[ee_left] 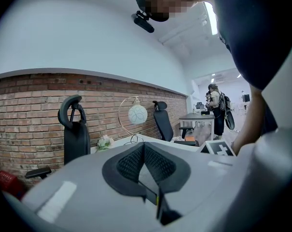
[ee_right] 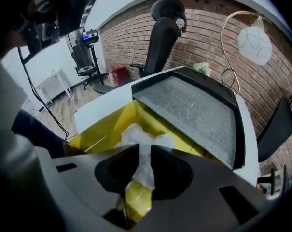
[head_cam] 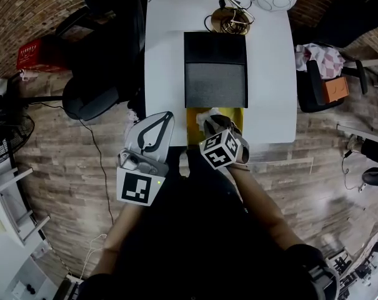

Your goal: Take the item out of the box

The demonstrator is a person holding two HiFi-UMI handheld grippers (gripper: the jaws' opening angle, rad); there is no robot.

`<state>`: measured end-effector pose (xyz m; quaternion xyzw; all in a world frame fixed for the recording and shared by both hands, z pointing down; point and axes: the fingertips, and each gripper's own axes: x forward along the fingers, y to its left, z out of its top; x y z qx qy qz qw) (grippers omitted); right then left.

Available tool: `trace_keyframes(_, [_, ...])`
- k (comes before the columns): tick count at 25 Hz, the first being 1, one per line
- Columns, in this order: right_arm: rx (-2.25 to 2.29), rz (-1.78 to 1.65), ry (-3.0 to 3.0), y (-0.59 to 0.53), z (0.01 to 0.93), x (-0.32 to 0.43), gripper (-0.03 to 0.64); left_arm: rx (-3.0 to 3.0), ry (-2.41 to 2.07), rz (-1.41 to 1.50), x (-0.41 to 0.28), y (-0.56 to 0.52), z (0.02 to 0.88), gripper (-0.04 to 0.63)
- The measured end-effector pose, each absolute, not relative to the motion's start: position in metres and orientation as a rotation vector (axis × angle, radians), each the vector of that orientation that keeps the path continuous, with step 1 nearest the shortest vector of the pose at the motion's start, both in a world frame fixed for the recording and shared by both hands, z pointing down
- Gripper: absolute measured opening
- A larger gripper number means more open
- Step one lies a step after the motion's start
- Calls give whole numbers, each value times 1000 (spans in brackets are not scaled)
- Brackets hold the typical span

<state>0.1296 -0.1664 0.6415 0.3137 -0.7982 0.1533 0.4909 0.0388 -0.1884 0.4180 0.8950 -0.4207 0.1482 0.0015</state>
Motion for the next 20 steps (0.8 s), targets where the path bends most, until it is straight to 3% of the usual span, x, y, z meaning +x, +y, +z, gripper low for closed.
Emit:
trace_keyframes(7, [751, 334, -1910, -164, 642, 127, 37, 2814, -1299, 449, 35, -189, 418, 11])
trace_keyframes(20, [903, 316, -1933, -163, 610, 137, 21, 2858, -1175, 393, 42, -188, 417, 11])
